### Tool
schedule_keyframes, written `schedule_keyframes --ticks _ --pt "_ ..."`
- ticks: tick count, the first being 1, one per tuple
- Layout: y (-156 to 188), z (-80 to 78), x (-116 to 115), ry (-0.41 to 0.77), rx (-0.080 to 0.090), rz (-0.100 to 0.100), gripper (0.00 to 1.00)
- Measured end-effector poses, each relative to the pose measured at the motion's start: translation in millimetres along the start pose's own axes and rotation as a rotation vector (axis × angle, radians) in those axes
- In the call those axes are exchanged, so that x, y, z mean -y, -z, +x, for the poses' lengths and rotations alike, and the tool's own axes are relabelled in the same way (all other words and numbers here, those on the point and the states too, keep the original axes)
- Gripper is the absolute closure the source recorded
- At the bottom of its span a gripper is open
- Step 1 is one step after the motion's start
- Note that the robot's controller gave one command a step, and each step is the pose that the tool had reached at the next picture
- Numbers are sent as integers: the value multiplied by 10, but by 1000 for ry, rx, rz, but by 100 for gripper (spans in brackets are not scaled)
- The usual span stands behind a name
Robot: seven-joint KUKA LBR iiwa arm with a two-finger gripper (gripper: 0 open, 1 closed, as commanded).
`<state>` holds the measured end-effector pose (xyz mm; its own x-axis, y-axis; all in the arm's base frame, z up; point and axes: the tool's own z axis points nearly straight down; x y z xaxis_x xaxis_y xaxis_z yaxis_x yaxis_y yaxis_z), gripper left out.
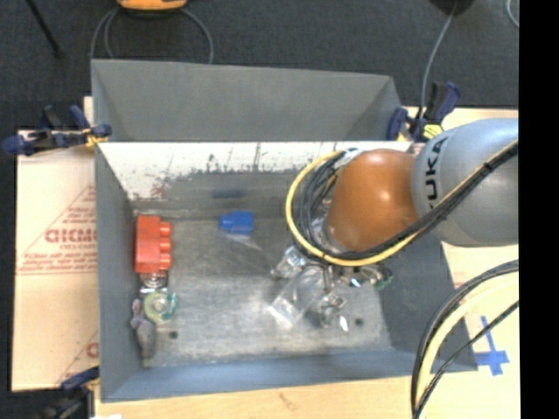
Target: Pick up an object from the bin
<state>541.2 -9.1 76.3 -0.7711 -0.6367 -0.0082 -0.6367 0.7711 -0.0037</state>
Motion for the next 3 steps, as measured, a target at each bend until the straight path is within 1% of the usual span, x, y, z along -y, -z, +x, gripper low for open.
schedule_keyframes --ticks 1,2,3 --pt "25 -29 3 -1 7 2 100" --pt "112 -34 8 -8 -2 -2 100" --pt "150 -40 8 -14 1 -3 100"
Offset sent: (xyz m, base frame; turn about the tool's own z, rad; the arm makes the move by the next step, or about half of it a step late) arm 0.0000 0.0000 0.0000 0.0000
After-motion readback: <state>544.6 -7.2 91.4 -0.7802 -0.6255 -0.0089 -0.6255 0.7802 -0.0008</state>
